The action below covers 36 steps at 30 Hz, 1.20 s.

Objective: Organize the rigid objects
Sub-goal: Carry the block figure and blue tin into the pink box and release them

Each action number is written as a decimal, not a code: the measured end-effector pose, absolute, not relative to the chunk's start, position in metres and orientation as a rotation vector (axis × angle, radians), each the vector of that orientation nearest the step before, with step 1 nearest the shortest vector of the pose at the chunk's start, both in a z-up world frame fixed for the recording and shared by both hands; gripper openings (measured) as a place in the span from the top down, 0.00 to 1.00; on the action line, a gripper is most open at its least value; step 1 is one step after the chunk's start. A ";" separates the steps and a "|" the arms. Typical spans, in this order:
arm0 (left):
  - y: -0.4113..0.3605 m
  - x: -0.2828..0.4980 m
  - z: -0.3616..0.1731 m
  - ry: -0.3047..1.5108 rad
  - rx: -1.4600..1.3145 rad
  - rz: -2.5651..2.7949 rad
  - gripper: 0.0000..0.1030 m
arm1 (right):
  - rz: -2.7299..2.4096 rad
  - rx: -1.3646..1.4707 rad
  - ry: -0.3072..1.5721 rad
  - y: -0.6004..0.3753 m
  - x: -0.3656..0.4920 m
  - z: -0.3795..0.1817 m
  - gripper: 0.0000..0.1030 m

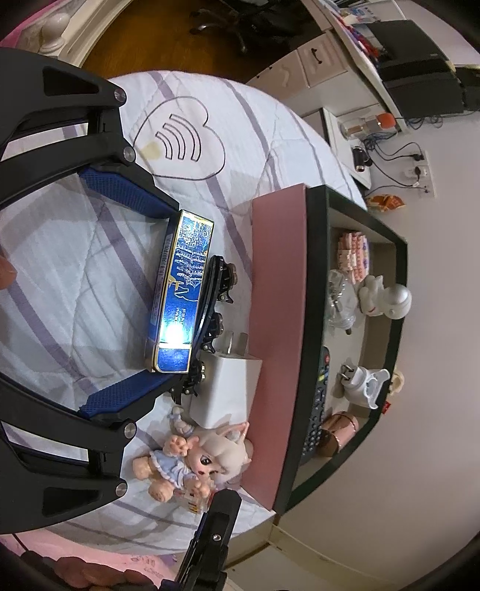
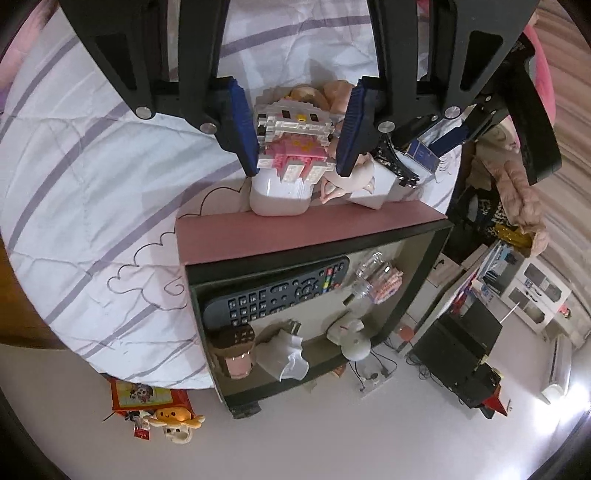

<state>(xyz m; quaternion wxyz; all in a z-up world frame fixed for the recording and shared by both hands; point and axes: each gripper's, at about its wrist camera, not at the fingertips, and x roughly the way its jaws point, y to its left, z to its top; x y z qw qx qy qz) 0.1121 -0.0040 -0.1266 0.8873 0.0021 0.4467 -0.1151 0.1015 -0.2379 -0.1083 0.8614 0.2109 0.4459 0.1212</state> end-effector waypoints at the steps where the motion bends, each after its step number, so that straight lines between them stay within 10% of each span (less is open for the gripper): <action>1: -0.003 0.111 -0.124 0.923 0.005 -0.240 0.19 | 0.254 0.443 0.930 -0.239 0.100 -0.106 0.58; 36: -0.041 0.240 -0.023 0.779 0.085 -0.257 0.19 | 0.293 0.277 0.816 -0.229 0.217 -0.018 0.58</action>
